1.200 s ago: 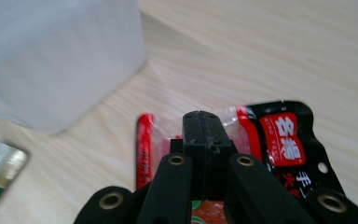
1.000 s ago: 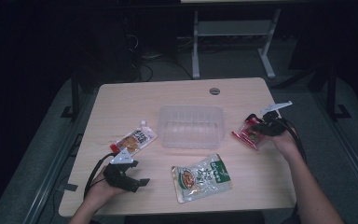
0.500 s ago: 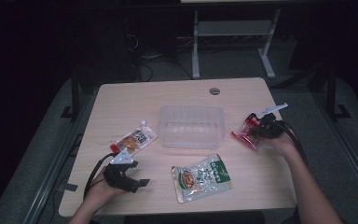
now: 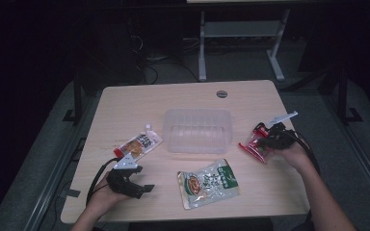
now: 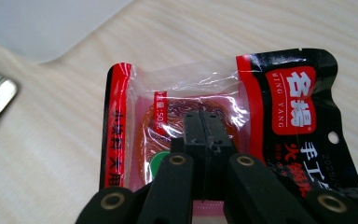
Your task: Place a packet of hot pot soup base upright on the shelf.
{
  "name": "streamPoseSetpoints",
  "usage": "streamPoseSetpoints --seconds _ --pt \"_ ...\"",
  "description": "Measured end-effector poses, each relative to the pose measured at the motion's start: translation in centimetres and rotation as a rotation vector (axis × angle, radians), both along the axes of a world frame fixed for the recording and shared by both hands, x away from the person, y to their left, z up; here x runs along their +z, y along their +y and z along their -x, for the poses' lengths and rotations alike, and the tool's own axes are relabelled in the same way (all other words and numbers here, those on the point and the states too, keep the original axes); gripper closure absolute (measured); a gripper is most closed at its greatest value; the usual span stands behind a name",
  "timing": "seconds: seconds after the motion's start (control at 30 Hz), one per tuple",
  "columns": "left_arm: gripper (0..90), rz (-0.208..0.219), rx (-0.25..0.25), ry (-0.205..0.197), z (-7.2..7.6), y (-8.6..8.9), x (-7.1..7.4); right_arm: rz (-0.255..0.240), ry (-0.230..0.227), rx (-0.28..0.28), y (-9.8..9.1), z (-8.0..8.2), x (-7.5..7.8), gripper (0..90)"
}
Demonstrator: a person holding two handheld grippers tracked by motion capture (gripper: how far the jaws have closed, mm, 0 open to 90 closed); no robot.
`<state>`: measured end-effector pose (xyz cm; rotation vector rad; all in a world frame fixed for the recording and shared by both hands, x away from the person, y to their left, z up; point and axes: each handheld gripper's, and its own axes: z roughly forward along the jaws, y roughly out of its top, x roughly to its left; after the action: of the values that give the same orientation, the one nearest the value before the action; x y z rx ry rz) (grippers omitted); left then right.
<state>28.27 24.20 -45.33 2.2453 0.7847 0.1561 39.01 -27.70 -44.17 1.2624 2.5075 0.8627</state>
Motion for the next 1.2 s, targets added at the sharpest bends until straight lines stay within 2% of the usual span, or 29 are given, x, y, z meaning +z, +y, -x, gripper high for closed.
streamPoseSetpoints --seconds 0.2,0.43,0.6,0.77,1.03,1.2 --pt "13.0 -0.002 0.001 -0.001 0.0 0.0 0.0 0.019 0.009 0.015 0.4 1.1 0.2 90.0" --pt "13.0 0.01 0.008 0.006 0.0 -0.1 -0.1 0.011 0.008 0.037 0.8 3.1 0.1 90.0" --pt "13.0 0.003 0.002 0.002 0.1 -0.2 -0.1 -0.002 0.017 0.047 1.1 4.5 0.2 90.0" --pt "13.0 -0.004 -0.008 0.001 0.0 -0.3 -0.1 -0.017 0.025 0.08 1.4 6.2 0.1 90.0" --pt "13.0 0.003 -0.002 0.005 0.1 -0.4 -0.2 -0.014 0.038 0.126 2.2 6.9 0.2 90.0" --pt "13.0 -0.002 -0.003 0.008 0.1 -0.4 -0.2 -0.011 0.048 0.185 3.5 7.3 0.3 89.9"
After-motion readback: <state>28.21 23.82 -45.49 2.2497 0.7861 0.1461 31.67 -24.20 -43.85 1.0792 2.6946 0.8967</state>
